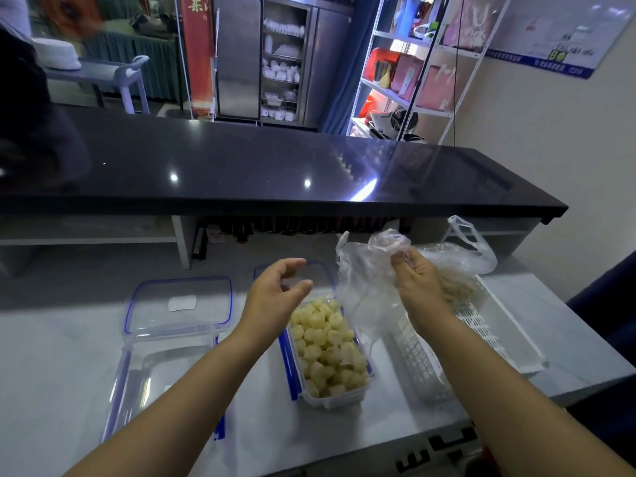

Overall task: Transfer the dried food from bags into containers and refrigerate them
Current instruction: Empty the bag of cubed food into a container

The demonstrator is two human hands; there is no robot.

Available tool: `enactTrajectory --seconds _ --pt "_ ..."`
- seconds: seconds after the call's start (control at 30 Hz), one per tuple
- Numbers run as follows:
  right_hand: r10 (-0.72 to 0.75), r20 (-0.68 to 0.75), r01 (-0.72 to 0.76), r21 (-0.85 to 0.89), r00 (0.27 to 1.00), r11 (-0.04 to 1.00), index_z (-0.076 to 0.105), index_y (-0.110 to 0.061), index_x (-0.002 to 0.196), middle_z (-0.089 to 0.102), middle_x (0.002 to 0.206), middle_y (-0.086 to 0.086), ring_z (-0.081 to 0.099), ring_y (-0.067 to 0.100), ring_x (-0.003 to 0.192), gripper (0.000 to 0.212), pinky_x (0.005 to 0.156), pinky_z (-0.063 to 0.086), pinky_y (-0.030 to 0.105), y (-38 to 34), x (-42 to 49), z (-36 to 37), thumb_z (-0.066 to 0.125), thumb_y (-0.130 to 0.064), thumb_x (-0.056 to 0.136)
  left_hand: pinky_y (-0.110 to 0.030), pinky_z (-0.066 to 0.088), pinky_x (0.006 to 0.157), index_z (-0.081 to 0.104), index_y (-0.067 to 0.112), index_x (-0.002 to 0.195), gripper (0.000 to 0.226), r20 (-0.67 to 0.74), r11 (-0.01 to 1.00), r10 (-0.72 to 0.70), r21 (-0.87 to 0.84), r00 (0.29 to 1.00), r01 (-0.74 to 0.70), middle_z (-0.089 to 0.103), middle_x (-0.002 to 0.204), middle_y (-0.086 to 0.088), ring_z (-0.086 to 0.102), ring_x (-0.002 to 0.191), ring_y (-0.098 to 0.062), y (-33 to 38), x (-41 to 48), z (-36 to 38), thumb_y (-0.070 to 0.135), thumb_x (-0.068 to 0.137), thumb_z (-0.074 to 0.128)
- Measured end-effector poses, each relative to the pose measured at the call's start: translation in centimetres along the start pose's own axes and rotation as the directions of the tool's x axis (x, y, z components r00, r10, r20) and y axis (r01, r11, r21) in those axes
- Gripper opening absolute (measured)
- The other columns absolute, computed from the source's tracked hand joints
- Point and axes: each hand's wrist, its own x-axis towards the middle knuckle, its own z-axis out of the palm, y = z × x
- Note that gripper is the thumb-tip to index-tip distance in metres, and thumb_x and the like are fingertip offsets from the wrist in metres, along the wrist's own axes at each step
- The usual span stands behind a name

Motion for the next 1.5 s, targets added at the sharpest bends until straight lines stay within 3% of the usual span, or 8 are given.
enactTrajectory --seconds 0.37,0.67,0.83,0.97,1.1,1.2,1.33,1.5 --pt "0.112 -0.04 -0.109 0.078 0.993 0.991 0.063 -0.016 0.087 0.066 0.085 -0.001 0.061 0.012 0.078 0.021 0.068 0.049 0.023 4.3 1.9 -9.0 0.045 -0.02 0.098 -0.028 0.001 0.116 0.017 0.02 0.149 0.094 0.339 0.731 0.072 0.621 0.938 -0.281 0.018 0.156 0.0 0.007 0.144 -0.013 4.2 2.5 15.0 0.048 0.075 0.067" --pt "0.063 -0.237 -0.149 -0.368 0.969 0.918 0.049 -0.017 0.06 0.054 0.066 -0.001 0.05 0.024 0.072 0.032 0.059 0.038 0.033 12.0 6.9 -23.1 0.054 -0.024 0.092 -0.023 0.036 0.058 0.041 0.033 0.073 0.025 0.326 0.828 0.062 0.511 0.943 -0.231 0.051 0.071 0.012 0.05 0.071 -0.014 3.7 4.4 28.4 0.018 0.083 0.058" --pt "-0.148 -0.01 0.064 -0.871 0.989 0.487 0.065 -0.014 0.098 0.065 0.09 0.003 0.053 0.023 0.081 0.02 0.072 0.046 0.035 14.5 8.1 -27.2 0.066 -0.02 0.079 -0.028 0.03 0.054 0.038 0.03 0.067 0.026 0.347 0.719 0.03 0.644 0.937 -0.261 0.048 0.066 0.009 0.046 0.065 -0.013 1.6 5.7 32.2 0.018 0.085 0.052" --pt "-0.199 0.257 0.315 -0.877 0.946 0.364 0.058 -0.016 0.117 0.063 0.095 0.006 0.055 0.023 0.074 0.053 0.062 0.05 0.033 15.5 8.8 -27.7 0.072 -0.005 0.066 -0.029 0.029 0.056 0.045 0.025 0.081 0.016 0.393 0.458 -0.033 0.823 0.919 -0.336 0.061 0.084 -0.002 0.059 0.079 -0.027 0.4 6.3 33.3 0.01 0.084 0.046" --pt "-0.222 0.617 0.655 -0.726 0.755 0.209 0.067 -0.026 0.089 0.067 0.096 -0.002 0.06 0.019 0.084 0.015 0.068 0.049 0.028 15.7 9.3 -27.2 0.068 -0.027 0.074 -0.028 0.031 0.052 0.06 0.021 0.072 0.015 0.431 0.232 -0.05 0.882 0.901 -0.41 0.065 0.07 -0.005 0.063 0.064 -0.026 0.5 6.8 33.8 0.011 0.066 0.069" --pt "0.038 0.692 0.672 -0.711 0.721 0.207 0.067 -0.029 0.093 0.065 0.1 -0.003 0.058 0.02 0.092 0.04 0.076 0.045 0.033 15.8 9.8 -26.9 0.036 -0.052 0.083 -0.026 0.039 0.047 0.057 0.023 0.06 0.034 0.411 0.249 0.073 0.875 0.909 -0.416 0.058 0.058 0.003 0.056 0.05 -0.02 -0.5 6.6 33.3 0.012 0.036 0.079" --pt "0.168 0.718 0.67 -0.693 0.675 0.266 0.058 -0.025 0.117 0.052 0.12 0.001 0.051 0.022 0.106 0.039 0.084 0.039 0.033 15.9 10.0 -26.4 0.047 -0.049 0.088 -0.033 0.043 0.087 0.055 0.024 0.096 0.028 0.519 0.434 0.062 0.756 0.853 -0.491 0.056 0.104 0.004 0.053 0.1 -0.017 0.0 4.8 32.8 0.034 0.072 0.064" --pt "0.226 0.702 0.62 -0.707 0.676 0.34 0.052 -0.028 0.119 0.046 0.117 -0.003 0.049 0.018 0.105 0.037 0.081 0.044 0.032 16.1 10.0 -25.9 0.049 -0.048 0.088 -0.038 0.036 0.096 0.059 0.018 0.102 0.025 0.602 0.221 -0.16 0.794 0.782 -0.566 0.055 0.111 -0.002 0.05 0.106 -0.024 -0.3 4.4 33.0 0.033 0.082 0.056"
